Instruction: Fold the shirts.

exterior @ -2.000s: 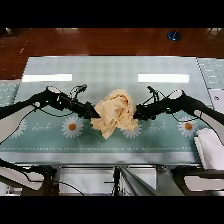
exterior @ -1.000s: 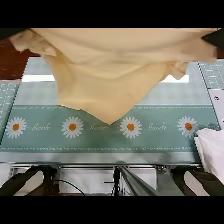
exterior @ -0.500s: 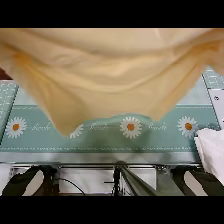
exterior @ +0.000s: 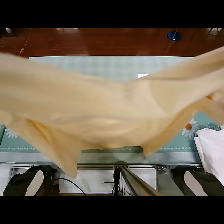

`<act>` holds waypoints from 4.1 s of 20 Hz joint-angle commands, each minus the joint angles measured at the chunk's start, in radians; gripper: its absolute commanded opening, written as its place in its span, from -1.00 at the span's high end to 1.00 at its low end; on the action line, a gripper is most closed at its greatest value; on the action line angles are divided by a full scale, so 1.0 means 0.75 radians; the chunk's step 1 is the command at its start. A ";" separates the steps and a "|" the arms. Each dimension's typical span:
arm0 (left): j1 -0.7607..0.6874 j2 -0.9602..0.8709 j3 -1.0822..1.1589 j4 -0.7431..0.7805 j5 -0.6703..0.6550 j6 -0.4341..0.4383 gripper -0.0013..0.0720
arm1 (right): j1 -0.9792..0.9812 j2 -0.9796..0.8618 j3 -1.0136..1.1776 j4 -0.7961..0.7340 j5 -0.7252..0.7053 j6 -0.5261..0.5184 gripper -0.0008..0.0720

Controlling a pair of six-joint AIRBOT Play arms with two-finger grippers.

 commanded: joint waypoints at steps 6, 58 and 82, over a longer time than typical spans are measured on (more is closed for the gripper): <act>-0.001 -0.070 -0.701 0.277 0.178 0.137 0.90 | 0.004 -0.036 -0.607 -0.468 0.042 -0.239 0.91; -0.049 -0.934 -0.610 0.499 0.171 0.282 -0.32 | 0.207 -0.790 -0.936 -0.351 -0.781 -0.691 0.91; -0.136 -0.268 -1.747 0.693 0.120 0.194 -0.33 | 0.207 -0.790 -0.936 -0.416 -0.860 -0.693 0.91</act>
